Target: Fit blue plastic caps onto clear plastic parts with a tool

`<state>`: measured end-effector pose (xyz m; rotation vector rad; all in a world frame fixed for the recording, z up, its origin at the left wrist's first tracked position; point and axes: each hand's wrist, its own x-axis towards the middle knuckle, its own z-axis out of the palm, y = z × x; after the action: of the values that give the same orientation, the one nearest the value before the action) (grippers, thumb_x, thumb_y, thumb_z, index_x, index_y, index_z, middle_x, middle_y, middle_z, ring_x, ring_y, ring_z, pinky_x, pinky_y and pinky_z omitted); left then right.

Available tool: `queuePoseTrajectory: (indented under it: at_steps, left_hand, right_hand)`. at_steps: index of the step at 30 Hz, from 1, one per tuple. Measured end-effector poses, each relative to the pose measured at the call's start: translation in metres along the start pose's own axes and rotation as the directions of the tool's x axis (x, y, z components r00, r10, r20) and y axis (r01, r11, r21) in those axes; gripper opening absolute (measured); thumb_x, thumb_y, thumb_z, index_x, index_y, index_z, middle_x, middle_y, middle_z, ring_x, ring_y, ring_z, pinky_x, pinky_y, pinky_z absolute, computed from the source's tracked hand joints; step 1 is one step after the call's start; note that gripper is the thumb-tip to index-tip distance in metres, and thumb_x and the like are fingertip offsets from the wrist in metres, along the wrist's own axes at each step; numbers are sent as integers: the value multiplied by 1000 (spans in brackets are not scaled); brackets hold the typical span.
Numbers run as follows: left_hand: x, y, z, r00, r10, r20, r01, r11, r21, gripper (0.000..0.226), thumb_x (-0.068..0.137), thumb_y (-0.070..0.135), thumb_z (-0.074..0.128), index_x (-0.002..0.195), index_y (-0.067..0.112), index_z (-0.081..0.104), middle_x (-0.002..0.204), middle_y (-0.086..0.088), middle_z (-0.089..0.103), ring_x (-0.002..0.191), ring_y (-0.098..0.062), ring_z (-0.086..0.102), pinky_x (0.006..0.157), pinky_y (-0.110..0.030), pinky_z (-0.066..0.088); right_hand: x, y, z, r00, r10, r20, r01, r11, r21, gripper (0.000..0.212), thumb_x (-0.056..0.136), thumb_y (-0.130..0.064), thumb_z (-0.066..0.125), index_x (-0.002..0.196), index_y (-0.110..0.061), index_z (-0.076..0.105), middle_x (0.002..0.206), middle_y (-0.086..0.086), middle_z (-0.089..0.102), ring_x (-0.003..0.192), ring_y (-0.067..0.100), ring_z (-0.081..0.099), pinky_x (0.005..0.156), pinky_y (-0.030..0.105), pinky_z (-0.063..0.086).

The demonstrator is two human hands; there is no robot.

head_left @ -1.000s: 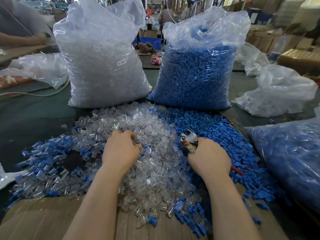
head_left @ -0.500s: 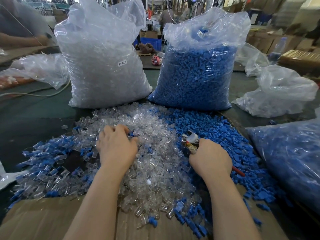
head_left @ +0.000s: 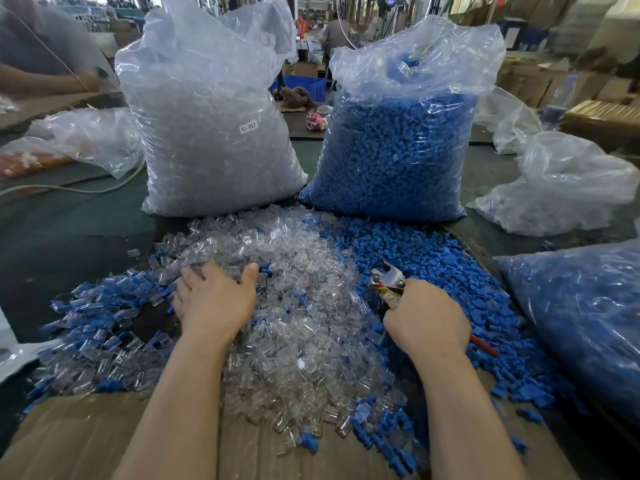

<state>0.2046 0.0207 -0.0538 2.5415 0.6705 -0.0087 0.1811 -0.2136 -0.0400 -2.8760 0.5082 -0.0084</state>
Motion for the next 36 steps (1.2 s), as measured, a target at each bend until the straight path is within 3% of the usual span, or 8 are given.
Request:
queuePoseTrajectory:
  at_steps: [5, 9, 12, 16, 19, 26, 31, 36]
  left_hand:
    - [-11, 20, 14, 991, 130, 41, -129, 991, -18, 81, 97, 65, 30, 155, 10, 15, 163, -20, 11, 150, -37, 11, 120, -51, 11]
    - [-11, 22, 11, 990, 131, -60, -133, 990, -36, 70, 97, 62, 38, 144, 10, 29, 151, -22, 26, 141, -40, 25, 116, -56, 21]
    - [-7, 15, 8, 988, 101, -120, -104, 994, -23, 73, 97, 61, 38, 147, 9, 25, 156, -24, 19, 146, -41, 16, 119, -55, 12]
    - [1, 3, 9, 998, 26, -61, -25, 1000, 16, 91, 93, 72, 27, 157, 11, 5, 162, -26, -9, 151, -39, -10, 120, -51, -6]
    - [4, -1, 9, 1000, 2, 20, -2, 1000, -11, 96, 90, 77, 23, 158, 12, 4, 163, -24, -8, 151, -38, -9, 120, -51, -2]
    - [-3, 14, 16, 976, 219, 8, -218, 974, -55, 89, 90, 75, 28, 156, 16, 19, 165, -13, 9, 152, -31, 9, 121, -51, 7]
    - [2, 3, 7, 981, 101, -164, -98, 995, 24, 86, 94, 71, 23, 155, 12, 15, 164, -21, -1, 152, -36, -5, 119, -48, -6]
    - [11, -15, 0, 998, -24, -52, 24, 1000, -1, 93, 92, 73, 20, 158, 9, 7, 162, -27, -8, 151, -38, -8, 121, -48, -4]
  right_hand:
    - [0, 2, 1, 1000, 9, -20, -9, 1000, 9, 27, 87, -27, 61, 70, -20, 40, 71, -2, 49, 55, 14, 43, 45, 24, 25]
    - [2, 4, 2, 999, 10, -37, -9, 999, 38, 29, 88, -30, 61, 72, -21, 38, 77, -2, 48, 57, 13, 43, 46, 25, 27]
    - [2, 3, 1, 997, 14, -70, -10, 998, 68, 19, 89, -32, 59, 81, -21, 45, 77, -3, 49, 57, 13, 40, 47, 25, 27]
    - [1, 2, 0, 996, 24, -90, -17, 997, 80, 21, 89, -32, 57, 81, -21, 42, 70, -4, 46, 55, 13, 38, 47, 24, 25]
    - [1, 1, -1, 996, 29, -86, -22, 996, 82, 23, 90, -33, 57, 80, -21, 40, 68, -3, 45, 55, 13, 36, 46, 25, 23]
    - [1, 0, -1, 996, 15, -88, -5, 994, 112, 17, 90, -34, 56, 88, -19, 48, 70, -2, 48, 55, 15, 38, 47, 25, 26]
    - [1, 1, 0, 995, 20, -93, -9, 993, 120, 16, 89, -34, 56, 89, -20, 50, 70, -2, 48, 55, 15, 37, 47, 25, 25]
    - [1, 2, 1, 995, 8, -98, 4, 993, 122, 16, 89, -35, 56, 88, -20, 51, 71, -2, 50, 55, 15, 39, 47, 25, 25]
